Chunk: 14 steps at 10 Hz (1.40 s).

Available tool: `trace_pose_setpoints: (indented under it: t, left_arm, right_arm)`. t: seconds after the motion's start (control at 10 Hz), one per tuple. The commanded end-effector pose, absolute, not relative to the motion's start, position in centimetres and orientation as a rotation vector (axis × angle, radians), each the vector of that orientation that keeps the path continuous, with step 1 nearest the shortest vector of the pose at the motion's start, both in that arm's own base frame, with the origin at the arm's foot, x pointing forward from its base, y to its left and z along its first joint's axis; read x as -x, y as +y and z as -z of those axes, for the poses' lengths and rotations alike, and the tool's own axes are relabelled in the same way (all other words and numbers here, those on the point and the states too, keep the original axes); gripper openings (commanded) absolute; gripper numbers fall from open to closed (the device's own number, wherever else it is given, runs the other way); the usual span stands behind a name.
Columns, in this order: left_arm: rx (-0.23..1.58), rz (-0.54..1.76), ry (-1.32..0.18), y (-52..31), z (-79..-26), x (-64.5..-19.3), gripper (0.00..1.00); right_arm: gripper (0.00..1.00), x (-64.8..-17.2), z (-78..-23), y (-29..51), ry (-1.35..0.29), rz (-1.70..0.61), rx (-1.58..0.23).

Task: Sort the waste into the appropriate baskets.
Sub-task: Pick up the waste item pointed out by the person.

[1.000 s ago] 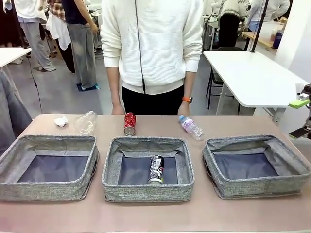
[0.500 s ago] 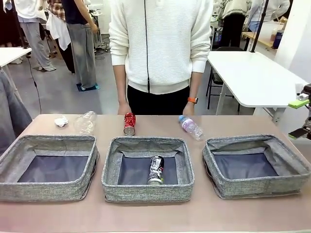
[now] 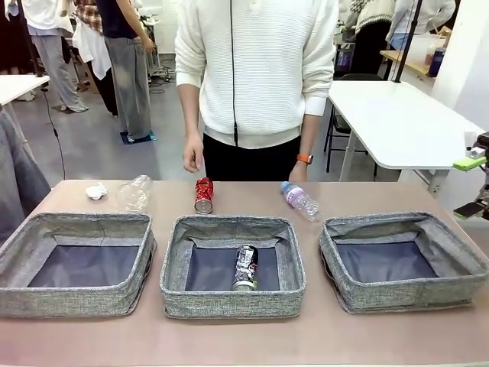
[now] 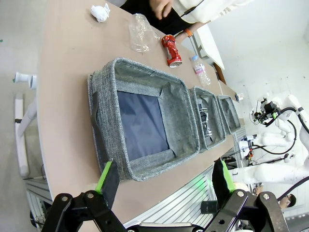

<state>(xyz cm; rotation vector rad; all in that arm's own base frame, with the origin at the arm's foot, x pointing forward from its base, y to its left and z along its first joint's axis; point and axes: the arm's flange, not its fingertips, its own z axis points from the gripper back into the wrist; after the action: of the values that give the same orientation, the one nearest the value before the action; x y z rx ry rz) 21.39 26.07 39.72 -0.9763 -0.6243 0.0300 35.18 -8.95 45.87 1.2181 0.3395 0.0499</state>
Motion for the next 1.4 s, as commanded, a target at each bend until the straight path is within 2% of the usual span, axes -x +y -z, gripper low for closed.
trace_pose_setpoints:
  t: [0.0, 0.7, 0.8, 1.0, 1.1, 1.3]
  left_arm:
    - [0.985, -0.019, -0.647, 26.1, -39.8, -21.4, 1.0]
    - [0.976, -0.03, -0.625, 26.1, -39.7, -21.4, 1.0]
    - [0.895, 0.06, -0.565, 24.0, -41.9, -22.9, 1.0]
    - [0.637, 0.178, -0.376, 16.3, -45.8, -29.2, 1.0]
    - [0.527, 0.192, -0.336, 11.8, -47.0, -32.9, 1.0]
    - [0.438, 0.072, -0.305, 3.0, -47.5, -40.1, 1.0]
  right_arm:
    - [1.0, -35.3, -46.3, -9.0, 0.343, -0.037, -1.223]
    - [1.0, -35.3, -46.3, -9.0, 0.343, -0.037, -1.223]
    - [1.0, -35.3, -46.3, -9.0, 0.343, -0.037, -1.223]
    - [1.0, -35.3, -46.3, -9.0, 0.343, -0.037, -1.223]
    - [1.0, -35.3, -46.3, -9.0, 0.343, -0.037, -1.223]
    - [1.0, -35.3, -46.3, -9.0, 0.343, -0.037, -1.223]
